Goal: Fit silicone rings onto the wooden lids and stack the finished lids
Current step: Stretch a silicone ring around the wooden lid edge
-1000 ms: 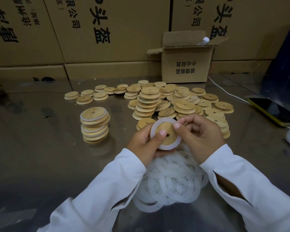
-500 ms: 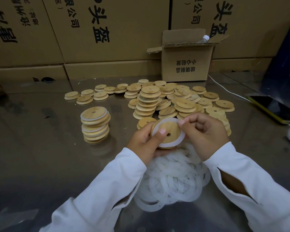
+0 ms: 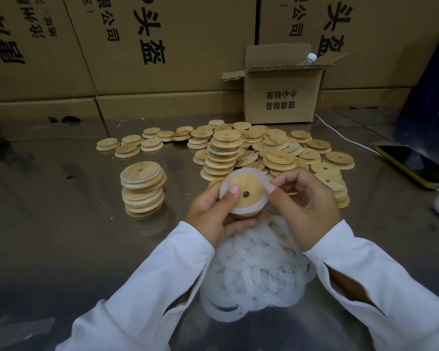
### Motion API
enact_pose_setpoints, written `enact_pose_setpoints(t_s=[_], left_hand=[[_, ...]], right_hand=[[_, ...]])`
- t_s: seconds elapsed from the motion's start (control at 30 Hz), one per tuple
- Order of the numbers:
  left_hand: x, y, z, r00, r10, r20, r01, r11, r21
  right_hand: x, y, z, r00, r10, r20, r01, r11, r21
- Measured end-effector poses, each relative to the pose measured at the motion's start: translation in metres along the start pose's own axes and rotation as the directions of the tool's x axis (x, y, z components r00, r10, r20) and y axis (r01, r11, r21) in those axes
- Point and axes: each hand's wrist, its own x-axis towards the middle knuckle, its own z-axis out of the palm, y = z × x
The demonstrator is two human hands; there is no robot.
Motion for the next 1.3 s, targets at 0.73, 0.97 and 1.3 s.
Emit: enact_pose_setpoints(t_s=[0.73, 0.97, 1.3], left_hand=[[0.003, -0.004, 0.000, 0.996, 0.035, -0.083, -0.037, 0.999, -0.019], [0.003, -0.005, 0.000, 0.996, 0.043, -0.077, -0.045, 0.999, -0.023], [0.004, -0.006, -0.004, 0.990, 0.100, -0.094, -0.098, 0.995, 0.034]], right_hand=[[0.005, -0.005, -0.003, 0.986, 0.115, 0.123, -0.111, 0.993, -0.043], [0.003, -0.010, -0.004, 0.993, 0.083, 0.085, -0.086, 0.996, 0.033], [-0.002, -0.008, 0.002, 0.995, 0.098, 0.024, -0.100, 0.986, 0.133]])
